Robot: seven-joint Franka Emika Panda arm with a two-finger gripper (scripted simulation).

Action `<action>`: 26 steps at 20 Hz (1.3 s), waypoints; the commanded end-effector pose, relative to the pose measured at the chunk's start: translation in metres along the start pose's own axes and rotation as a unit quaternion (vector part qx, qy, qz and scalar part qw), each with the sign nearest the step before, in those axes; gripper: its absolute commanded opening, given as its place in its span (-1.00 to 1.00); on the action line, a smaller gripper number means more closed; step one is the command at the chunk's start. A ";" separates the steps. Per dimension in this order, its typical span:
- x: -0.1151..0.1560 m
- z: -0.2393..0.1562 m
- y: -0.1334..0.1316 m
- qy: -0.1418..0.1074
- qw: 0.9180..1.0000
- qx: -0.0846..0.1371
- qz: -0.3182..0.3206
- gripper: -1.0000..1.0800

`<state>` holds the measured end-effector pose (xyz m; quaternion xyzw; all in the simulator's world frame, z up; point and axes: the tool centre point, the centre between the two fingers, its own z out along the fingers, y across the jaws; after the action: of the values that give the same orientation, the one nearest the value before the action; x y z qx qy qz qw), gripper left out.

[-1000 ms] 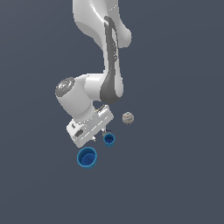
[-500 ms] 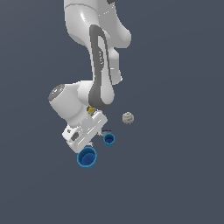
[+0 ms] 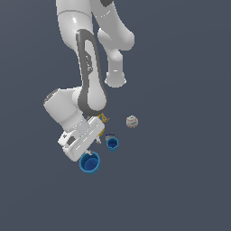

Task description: Pick up a designated object from a clutter of objects.

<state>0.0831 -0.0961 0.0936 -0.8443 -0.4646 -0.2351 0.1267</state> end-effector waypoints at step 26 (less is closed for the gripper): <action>-0.004 0.025 0.016 0.034 0.998 -0.026 -0.034 0.23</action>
<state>0.1014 -0.0971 0.0739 -0.8219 -0.4827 -0.2808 0.1124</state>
